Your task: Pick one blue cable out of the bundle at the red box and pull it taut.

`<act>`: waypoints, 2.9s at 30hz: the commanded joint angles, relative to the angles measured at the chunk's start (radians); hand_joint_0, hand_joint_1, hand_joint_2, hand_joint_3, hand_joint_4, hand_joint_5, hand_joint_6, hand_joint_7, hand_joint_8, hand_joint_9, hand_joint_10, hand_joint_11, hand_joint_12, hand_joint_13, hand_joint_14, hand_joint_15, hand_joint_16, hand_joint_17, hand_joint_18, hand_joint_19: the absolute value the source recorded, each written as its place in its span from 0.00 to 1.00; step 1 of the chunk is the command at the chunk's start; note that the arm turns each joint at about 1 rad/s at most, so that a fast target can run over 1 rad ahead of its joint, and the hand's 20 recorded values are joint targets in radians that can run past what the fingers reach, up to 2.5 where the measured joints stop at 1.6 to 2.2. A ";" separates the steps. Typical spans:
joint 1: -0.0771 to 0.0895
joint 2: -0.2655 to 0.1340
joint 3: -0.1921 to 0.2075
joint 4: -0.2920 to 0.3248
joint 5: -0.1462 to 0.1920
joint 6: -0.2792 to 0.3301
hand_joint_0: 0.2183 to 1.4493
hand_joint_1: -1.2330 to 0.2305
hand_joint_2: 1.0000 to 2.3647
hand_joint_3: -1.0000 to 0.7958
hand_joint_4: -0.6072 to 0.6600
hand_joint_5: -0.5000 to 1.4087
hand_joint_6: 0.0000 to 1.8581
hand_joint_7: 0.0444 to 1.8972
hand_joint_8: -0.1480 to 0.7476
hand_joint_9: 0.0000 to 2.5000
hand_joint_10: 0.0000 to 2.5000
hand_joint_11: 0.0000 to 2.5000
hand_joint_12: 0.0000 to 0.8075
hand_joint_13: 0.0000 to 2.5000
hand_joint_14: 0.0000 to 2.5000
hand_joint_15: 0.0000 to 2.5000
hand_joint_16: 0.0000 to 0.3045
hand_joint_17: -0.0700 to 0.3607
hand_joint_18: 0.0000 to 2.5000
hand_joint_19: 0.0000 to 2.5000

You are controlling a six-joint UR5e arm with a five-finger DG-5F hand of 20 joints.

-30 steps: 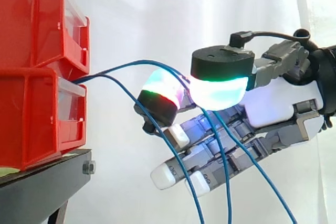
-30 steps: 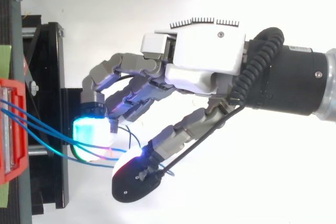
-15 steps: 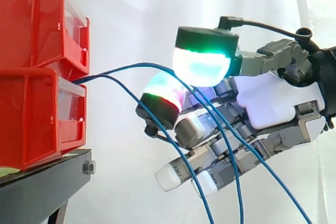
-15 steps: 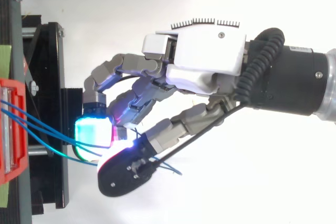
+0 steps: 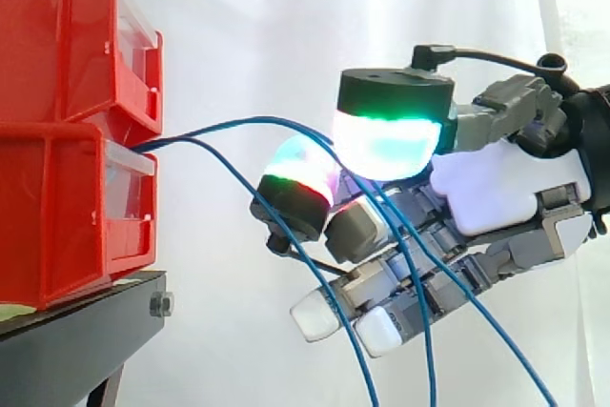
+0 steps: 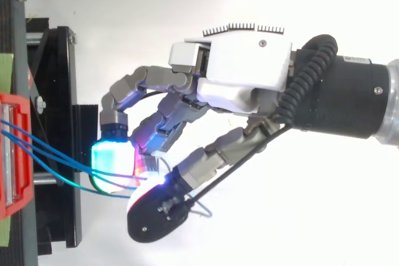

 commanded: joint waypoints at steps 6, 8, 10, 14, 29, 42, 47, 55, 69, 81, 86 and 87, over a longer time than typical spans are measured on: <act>0.000 0.001 0.000 0.000 0.000 0.000 0.37 0.16 0.00 0.28 0.58 0.17 0.48 0.53 0.55 0.41 0.01 0.47 0.45 0.29 0.01 0.15 0.16 0.42 0.30 0.16; 0.000 0.000 0.000 0.000 0.000 0.000 0.35 0.20 0.00 0.28 0.58 0.17 0.48 0.55 0.56 0.43 0.01 0.48 0.44 0.30 0.01 0.16 0.16 0.42 0.30 0.16; 0.000 0.001 0.000 0.000 0.000 0.000 0.33 0.25 0.00 0.28 0.58 0.18 0.47 0.56 0.56 0.44 0.01 0.48 0.44 0.31 0.01 0.16 0.16 0.42 0.32 0.18; 0.000 0.000 -0.001 0.000 0.000 0.000 0.34 0.29 0.01 0.37 0.57 0.18 0.48 0.58 0.57 0.45 0.01 0.49 0.45 0.32 0.01 0.16 0.16 0.42 0.32 0.18; 0.000 0.000 -0.001 0.000 0.002 0.000 0.27 0.21 0.00 0.28 0.59 0.18 0.48 0.55 0.56 0.45 0.01 0.49 0.45 0.31 0.01 0.17 0.17 0.43 0.32 0.18; 0.000 0.000 -0.001 0.000 0.000 0.000 0.32 0.28 0.01 0.37 0.58 0.19 0.46 0.62 0.56 0.46 0.01 0.49 0.45 0.31 0.01 0.17 0.16 0.42 0.31 0.19; 0.000 0.001 -0.001 0.000 0.000 0.000 0.34 0.24 0.01 0.44 0.54 0.19 0.47 0.64 0.56 0.45 0.01 0.49 0.45 0.32 0.01 0.17 0.16 0.42 0.31 0.19; 0.000 0.001 -0.001 0.000 0.000 0.000 0.44 0.12 0.01 0.34 0.55 0.17 0.48 0.56 0.53 0.40 0.01 0.46 0.44 0.29 0.01 0.16 0.16 0.42 0.30 0.15; 0.000 0.000 -0.001 0.000 0.000 0.000 0.24 0.24 0.00 0.28 0.59 0.17 0.47 0.52 0.56 0.41 0.01 0.47 0.47 0.29 0.01 0.17 0.18 0.45 0.30 0.18; 0.000 0.000 -0.001 0.000 0.000 0.000 0.28 0.34 0.00 0.32 0.57 0.18 0.44 0.53 0.55 0.42 0.01 0.47 0.46 0.29 0.01 0.17 0.17 0.43 0.29 0.19; 0.000 0.000 -0.001 0.000 0.000 0.000 0.29 0.35 0.01 0.37 0.56 0.18 0.44 0.55 0.55 0.42 0.01 0.47 0.45 0.28 0.01 0.17 0.17 0.43 0.28 0.19; 0.000 0.000 -0.001 0.002 0.000 0.000 0.30 0.35 0.01 0.38 0.55 0.18 0.44 0.57 0.55 0.42 0.01 0.47 0.46 0.28 0.01 0.17 0.17 0.43 0.28 0.20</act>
